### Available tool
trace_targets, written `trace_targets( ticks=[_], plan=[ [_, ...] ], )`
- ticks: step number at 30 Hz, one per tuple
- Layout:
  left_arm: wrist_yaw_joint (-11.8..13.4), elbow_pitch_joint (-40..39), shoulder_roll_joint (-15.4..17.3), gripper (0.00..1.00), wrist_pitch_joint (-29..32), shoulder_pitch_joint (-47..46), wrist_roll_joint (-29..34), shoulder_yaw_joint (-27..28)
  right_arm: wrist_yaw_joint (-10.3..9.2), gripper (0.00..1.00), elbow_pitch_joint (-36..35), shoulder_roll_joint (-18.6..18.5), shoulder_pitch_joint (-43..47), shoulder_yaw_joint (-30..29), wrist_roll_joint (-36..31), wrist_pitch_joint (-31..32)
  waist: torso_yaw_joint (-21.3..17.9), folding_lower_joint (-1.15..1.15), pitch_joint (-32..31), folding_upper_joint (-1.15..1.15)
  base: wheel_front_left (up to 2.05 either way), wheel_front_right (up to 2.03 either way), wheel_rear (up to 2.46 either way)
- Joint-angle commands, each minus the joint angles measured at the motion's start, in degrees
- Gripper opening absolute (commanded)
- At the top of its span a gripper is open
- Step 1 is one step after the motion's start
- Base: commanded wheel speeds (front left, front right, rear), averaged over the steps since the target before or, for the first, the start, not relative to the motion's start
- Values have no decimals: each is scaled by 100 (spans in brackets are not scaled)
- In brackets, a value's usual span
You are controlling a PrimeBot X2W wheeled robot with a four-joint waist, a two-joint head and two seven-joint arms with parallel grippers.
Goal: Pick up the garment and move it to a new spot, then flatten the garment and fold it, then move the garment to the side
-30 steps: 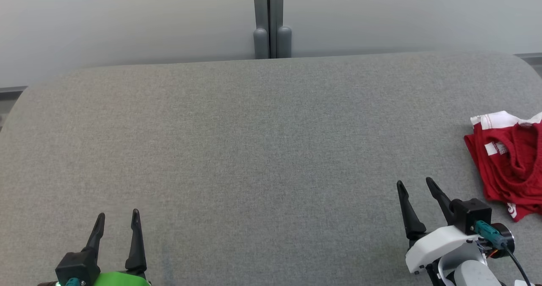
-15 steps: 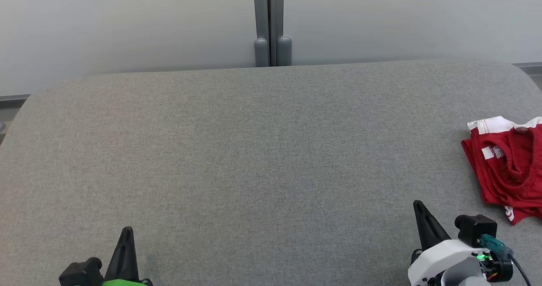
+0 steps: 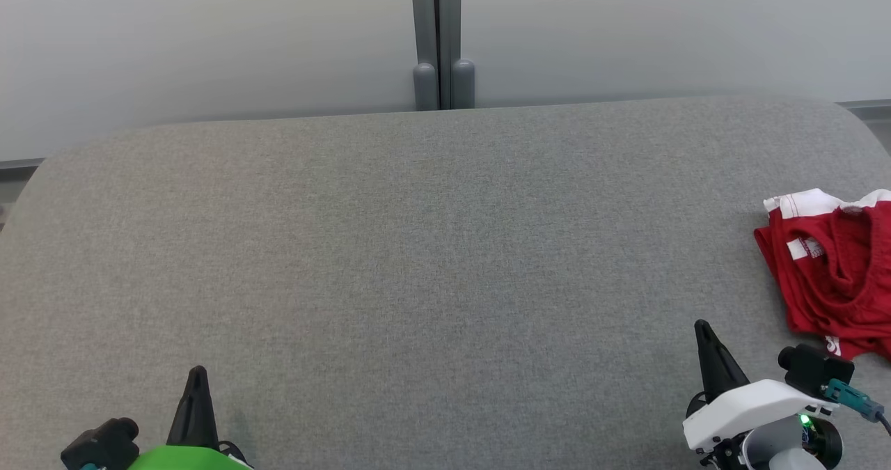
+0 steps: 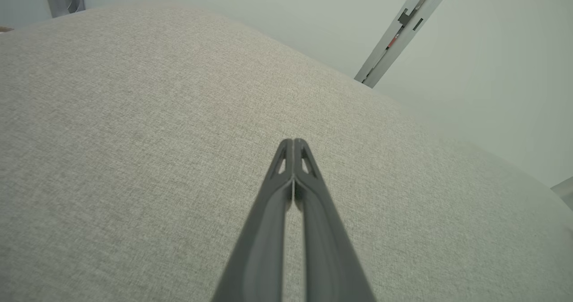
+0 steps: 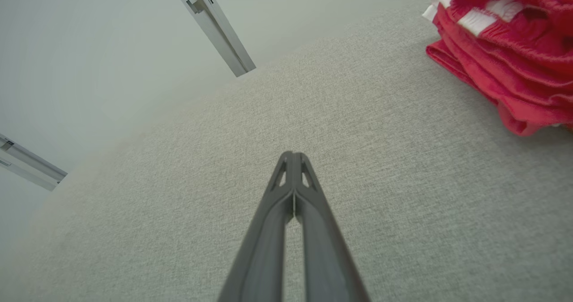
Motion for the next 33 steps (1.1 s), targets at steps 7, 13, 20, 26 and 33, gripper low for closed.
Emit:
trace_targets(
  ticks=[7,13,20,26,33],
  plan=[
    [-4,-121,-1,0,181,-256,-751,87,-2,0,-199,-36,-88,-79,776,192,-24,0,-1,0,0,0,0],
    [-5,-137,-8,0,310,-321,-1231,120,-2,0,-266,-40,-94,-121,1272,320,-44,0,-2,0,0,0,0],
    [-7,-155,-17,0,453,-390,-1771,158,-3,0,-340,-44,-101,-167,1819,464,-67,0,-3,0,0,0,0],
    [-7,-169,-24,0,565,-447,-2193,190,-3,0,-398,-47,-107,-205,2252,575,-86,0,-4,0,0,0,0],
    [-9,-184,-32,0,682,-509,-2641,224,-4,0,-460,-51,-114,-246,2719,698,-108,0,-5,0,0,0,0]
  ],
)
